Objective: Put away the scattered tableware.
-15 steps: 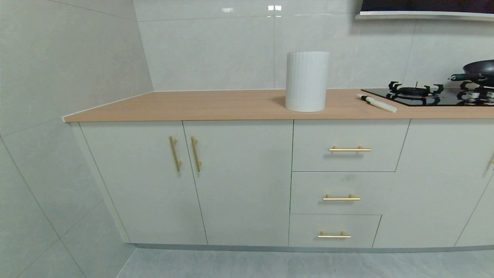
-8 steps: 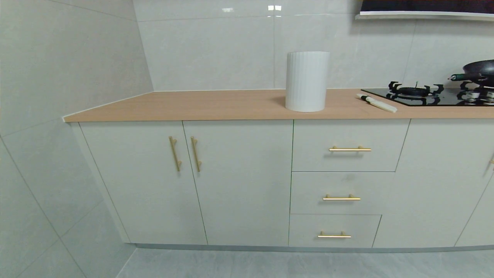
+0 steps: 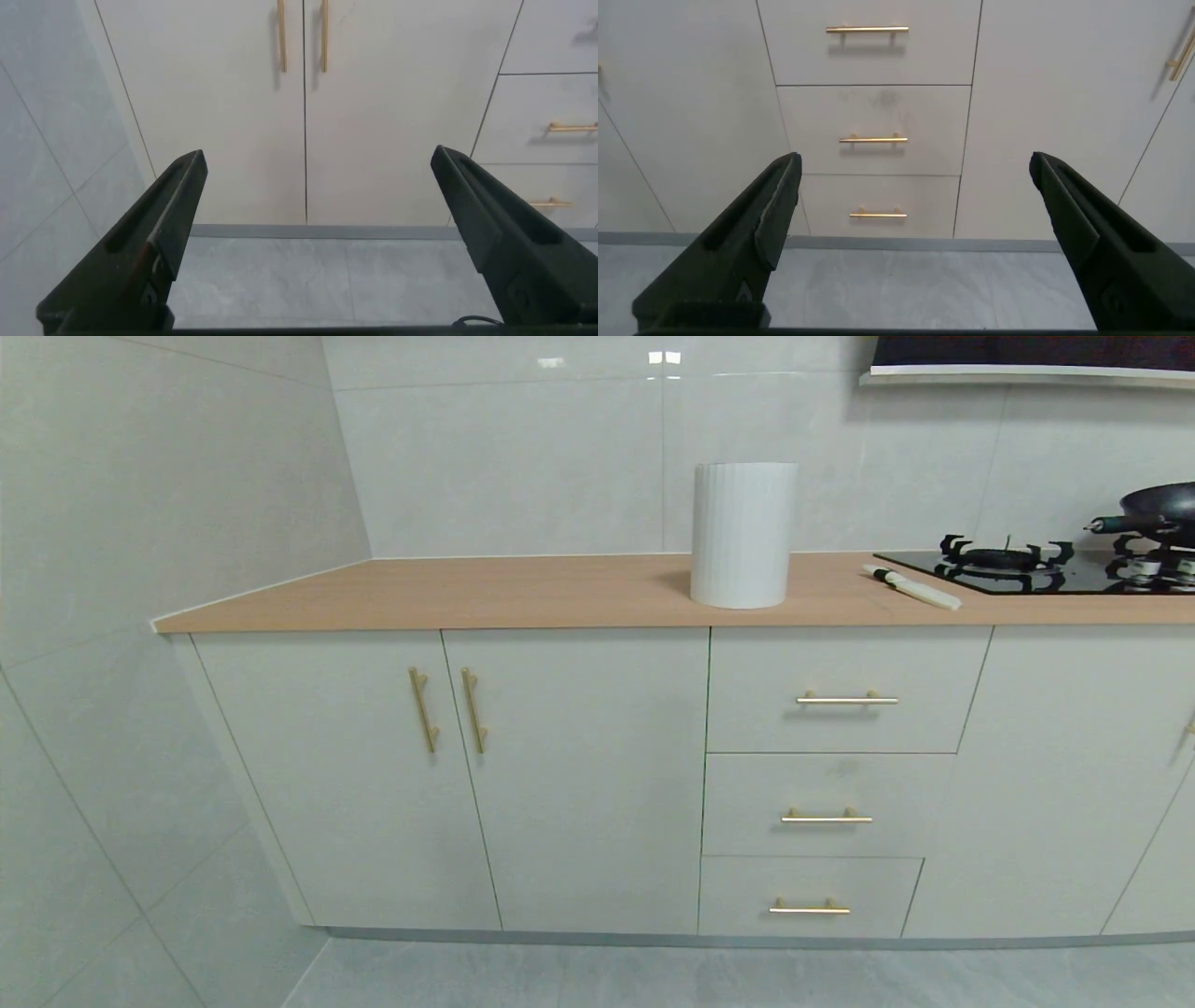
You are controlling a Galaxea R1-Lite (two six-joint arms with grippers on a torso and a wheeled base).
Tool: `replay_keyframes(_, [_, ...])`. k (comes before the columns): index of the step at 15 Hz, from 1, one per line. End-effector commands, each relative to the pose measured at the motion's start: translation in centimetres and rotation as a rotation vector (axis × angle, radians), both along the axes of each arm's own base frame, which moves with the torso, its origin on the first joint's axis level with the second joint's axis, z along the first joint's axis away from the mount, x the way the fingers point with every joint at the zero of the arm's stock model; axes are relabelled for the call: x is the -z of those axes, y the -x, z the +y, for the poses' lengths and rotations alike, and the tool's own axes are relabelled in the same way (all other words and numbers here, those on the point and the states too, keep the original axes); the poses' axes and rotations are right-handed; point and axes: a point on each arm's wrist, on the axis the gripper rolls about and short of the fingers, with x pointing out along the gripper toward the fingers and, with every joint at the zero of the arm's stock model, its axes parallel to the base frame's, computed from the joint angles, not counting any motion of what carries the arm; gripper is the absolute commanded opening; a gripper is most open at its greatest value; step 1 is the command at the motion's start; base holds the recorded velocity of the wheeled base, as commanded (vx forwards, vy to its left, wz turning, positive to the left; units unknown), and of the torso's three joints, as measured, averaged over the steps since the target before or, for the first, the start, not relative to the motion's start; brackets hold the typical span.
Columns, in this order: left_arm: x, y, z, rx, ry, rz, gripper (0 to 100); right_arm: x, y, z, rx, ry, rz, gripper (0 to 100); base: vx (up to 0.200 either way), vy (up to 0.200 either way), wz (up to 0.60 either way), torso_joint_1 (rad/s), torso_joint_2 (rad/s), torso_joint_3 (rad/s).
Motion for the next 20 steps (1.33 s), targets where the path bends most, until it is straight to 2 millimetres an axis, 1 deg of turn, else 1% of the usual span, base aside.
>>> replay_keyframes(1, [0.02,0.0,0.0,-0.001,0.0,0.001,100,-0.01,-0.02,0.0,0.0,0.0,0.002,100,0.2,0.0,0.0,0.002,0.01,0.002])
replay_keyframes(19, [0.0,0.0,0.0,-0.001,0.001,-0.001,100,0.0,-0.02,0.0,0.0,-0.003,0.003,100,0.2,0.0,0.0,0.003,0.0,0.003])
replay_keyframes(20, [0.0,0.0,0.0,-0.001,0.003,-0.001,100,-0.01,-0.02,0.0,0.0,-0.003,0.002,100,0.0,0.0,0.0,0.0,0.0,0.0])
